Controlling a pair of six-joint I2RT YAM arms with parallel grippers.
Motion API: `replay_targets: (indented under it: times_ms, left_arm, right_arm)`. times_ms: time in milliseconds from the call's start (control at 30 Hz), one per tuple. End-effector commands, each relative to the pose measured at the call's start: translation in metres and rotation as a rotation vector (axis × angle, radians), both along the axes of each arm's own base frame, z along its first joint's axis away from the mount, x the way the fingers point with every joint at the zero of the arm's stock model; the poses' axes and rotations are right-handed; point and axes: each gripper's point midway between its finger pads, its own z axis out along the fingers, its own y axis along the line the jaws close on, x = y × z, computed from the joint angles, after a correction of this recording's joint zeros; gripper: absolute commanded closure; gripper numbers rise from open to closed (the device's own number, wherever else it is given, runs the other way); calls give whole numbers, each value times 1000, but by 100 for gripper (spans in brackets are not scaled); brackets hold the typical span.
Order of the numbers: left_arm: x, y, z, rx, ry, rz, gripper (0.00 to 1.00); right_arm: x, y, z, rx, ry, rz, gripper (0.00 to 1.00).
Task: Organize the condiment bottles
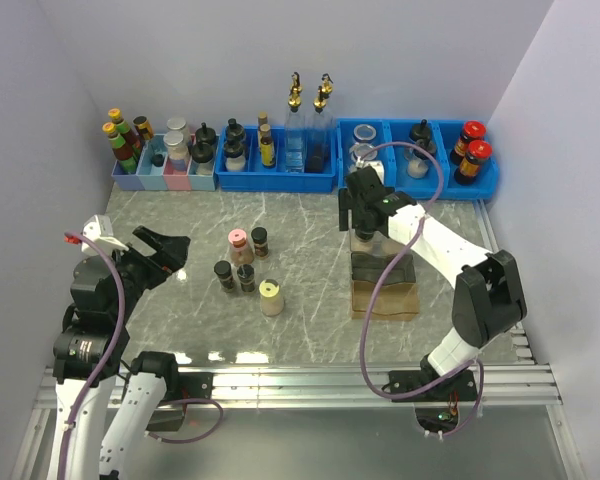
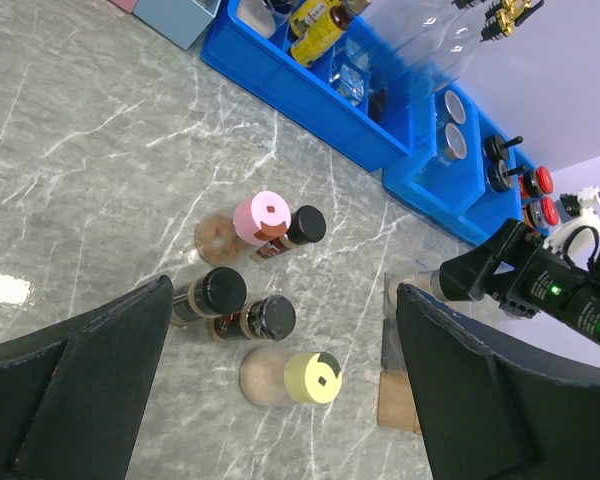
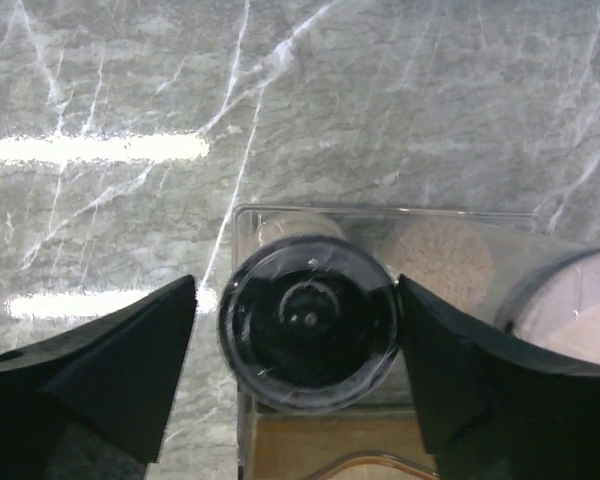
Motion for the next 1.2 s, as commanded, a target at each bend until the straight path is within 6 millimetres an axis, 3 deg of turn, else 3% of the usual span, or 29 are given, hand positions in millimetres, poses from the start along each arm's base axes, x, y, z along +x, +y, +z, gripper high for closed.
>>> replay_targets:
  times_ms: [0, 233, 333, 400, 500, 733, 900, 1167]
  left_arm:
    - [4, -6, 8, -19, -37, -26, 1]
    - [4, -8, 6, -24, -37, -34, 1]
    - [4, -8, 7, -25, -40, -36, 1]
    - [4, -8, 7, -25, -41, -36, 1]
    - [4, -8, 7, -27, -46, -37, 1]
    - [1, -7, 2, -27, -33, -32, 1]
    - [2, -7, 2, -31, -39, -29, 1]
    - [0, -4, -4, -23, -32, -16, 1]
  right_arm:
    - [6, -2, 57, 43, -127, -15, 9]
    - [-7, 14, 110, 97, -214, 66, 3]
    - [-22, 43, 135, 145, -266, 194, 3]
    - [-44, 75, 142, 142, -277, 325, 3]
    - [-82, 128, 131, 196, -221, 516, 4]
    - [-161, 206, 86, 250, -117, 766, 4]
    - [-184, 234, 58, 209, -51, 817, 4]
    - [-173, 245, 22, 113, -17, 762, 4]
